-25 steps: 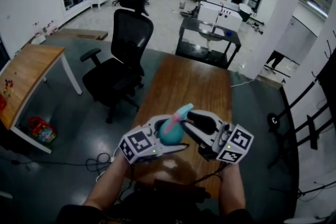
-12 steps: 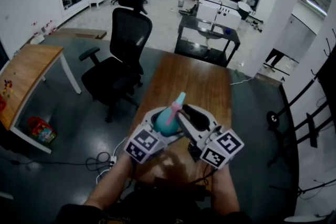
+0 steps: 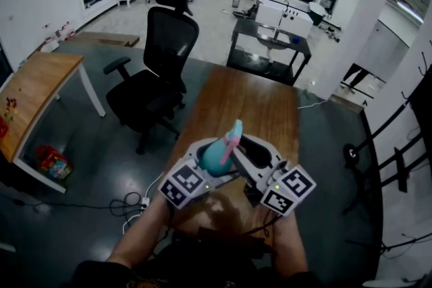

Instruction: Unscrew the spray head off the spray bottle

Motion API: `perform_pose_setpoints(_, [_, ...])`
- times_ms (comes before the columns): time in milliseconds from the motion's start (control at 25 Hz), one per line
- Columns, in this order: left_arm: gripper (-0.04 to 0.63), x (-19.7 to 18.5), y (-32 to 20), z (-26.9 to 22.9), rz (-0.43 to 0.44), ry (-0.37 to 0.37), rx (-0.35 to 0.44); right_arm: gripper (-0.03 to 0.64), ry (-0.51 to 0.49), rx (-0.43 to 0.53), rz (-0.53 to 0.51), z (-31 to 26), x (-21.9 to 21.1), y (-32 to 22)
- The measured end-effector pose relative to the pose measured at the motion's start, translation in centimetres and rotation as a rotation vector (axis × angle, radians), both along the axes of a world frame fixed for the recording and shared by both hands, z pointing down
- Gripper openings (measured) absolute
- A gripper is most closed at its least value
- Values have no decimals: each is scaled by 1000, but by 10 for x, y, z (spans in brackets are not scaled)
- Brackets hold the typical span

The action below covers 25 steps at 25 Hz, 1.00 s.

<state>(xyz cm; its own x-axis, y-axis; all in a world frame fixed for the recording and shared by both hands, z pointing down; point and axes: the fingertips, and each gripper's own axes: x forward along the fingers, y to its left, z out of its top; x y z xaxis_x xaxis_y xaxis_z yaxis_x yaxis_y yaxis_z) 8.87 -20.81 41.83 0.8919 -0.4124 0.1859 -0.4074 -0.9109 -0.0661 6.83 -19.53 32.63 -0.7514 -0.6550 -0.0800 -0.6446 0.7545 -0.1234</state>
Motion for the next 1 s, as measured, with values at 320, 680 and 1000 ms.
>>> perform_pose_setpoints(320, [437,10,25,-7,191,29,-32,130,-8,25,-176,-5,7,16])
perform_pose_setpoints(680, [437,13,59,-7,384,35,-49,130,1,51,-375,-5,3,41])
perform_pose_setpoints(1000, [437,15,53,-9,343,83,-35,130,4,63,-367,-5,1,38])
